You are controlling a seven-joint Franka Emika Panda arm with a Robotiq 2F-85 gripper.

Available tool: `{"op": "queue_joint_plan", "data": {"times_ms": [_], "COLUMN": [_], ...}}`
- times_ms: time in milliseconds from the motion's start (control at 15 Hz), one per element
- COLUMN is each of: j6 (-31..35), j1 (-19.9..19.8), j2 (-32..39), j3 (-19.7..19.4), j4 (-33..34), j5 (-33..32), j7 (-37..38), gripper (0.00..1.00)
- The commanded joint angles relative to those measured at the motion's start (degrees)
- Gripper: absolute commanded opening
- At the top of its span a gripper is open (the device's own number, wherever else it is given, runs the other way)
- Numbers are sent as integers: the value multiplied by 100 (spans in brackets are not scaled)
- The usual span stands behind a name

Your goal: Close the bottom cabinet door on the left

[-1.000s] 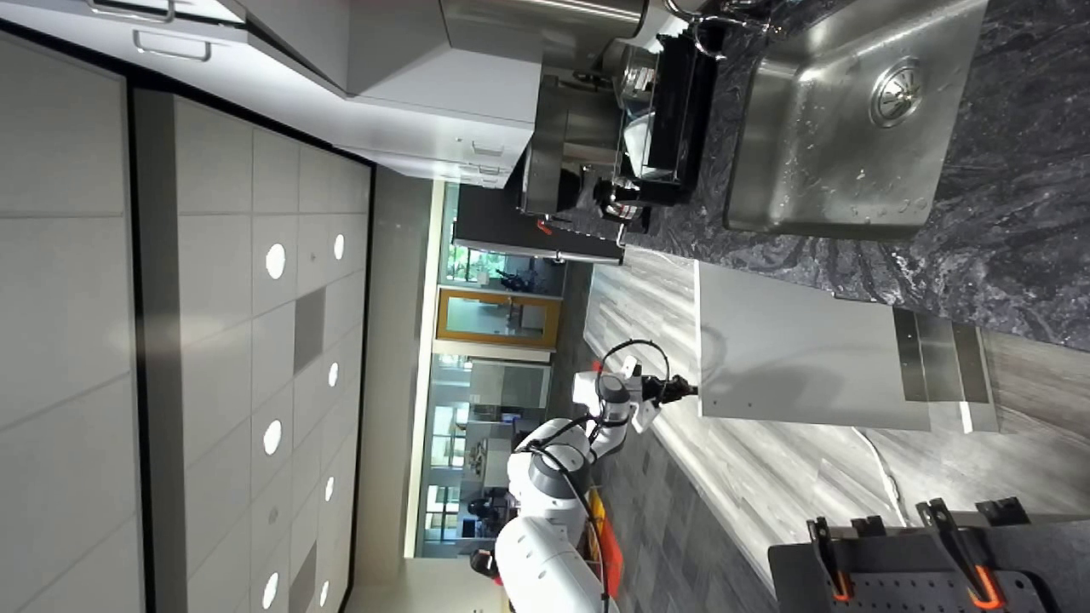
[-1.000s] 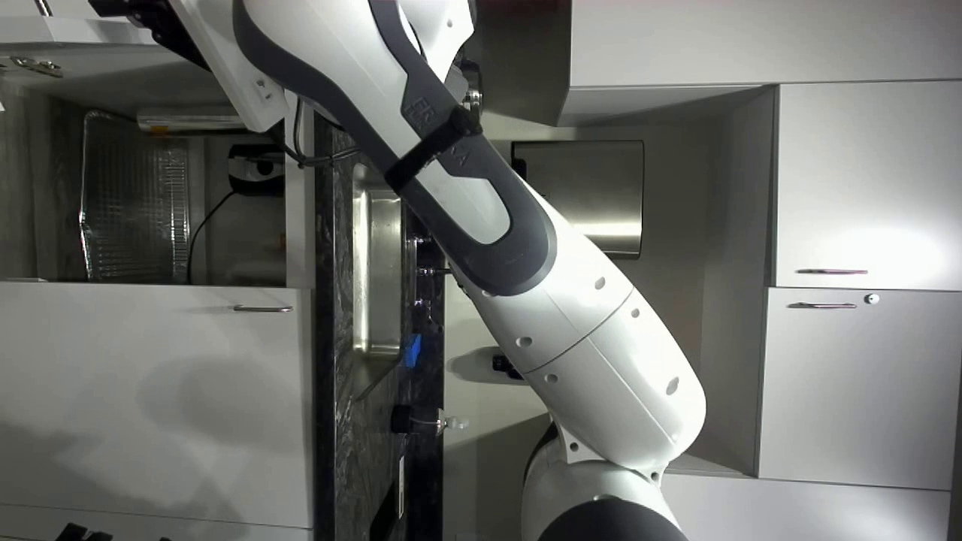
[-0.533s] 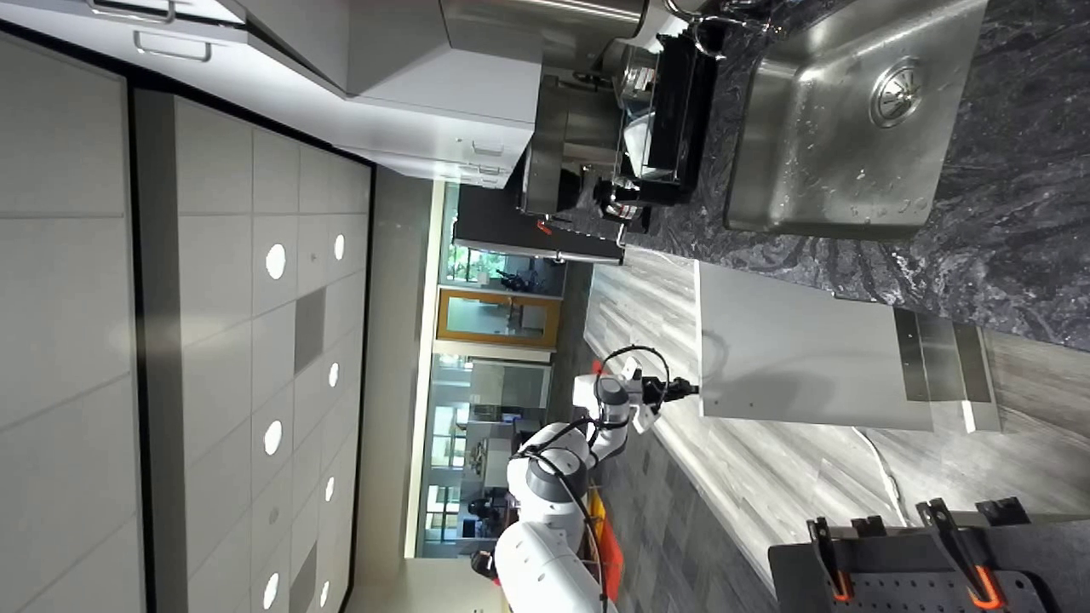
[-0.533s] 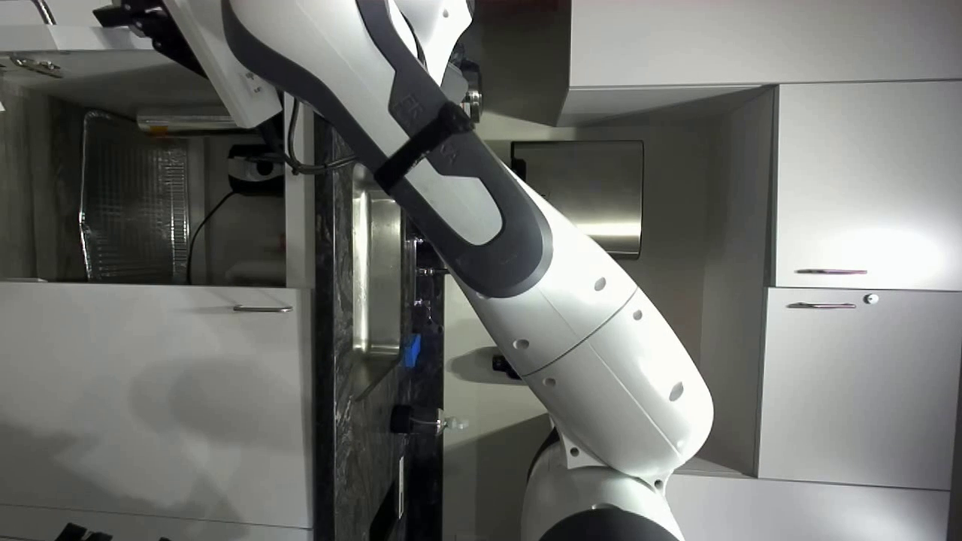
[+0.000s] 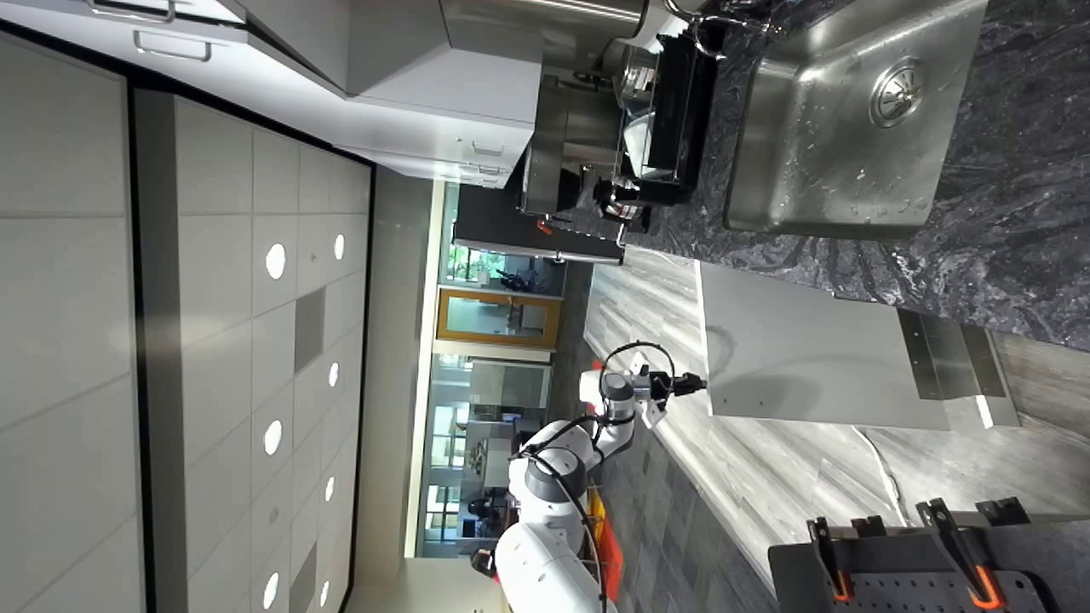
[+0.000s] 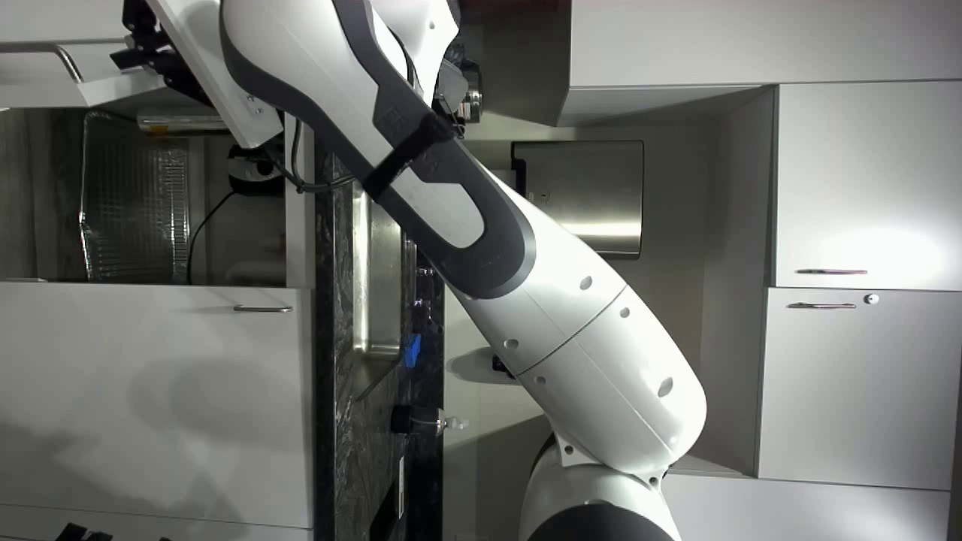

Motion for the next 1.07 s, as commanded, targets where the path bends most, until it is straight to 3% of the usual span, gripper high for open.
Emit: {"op": "queue_joint_plan", "data": {"times_ms": [0,533,1000], "j6": [-49,-57,-137], "j1": [13,234,964], "j2": [-30,-230,-311], "j3": [-292,-971,-1889], "j4": [-287,-1125,-1784], "j5": [-123,-246,-597], "j7": [189,687,2003], "gripper": [0,0,0]}}
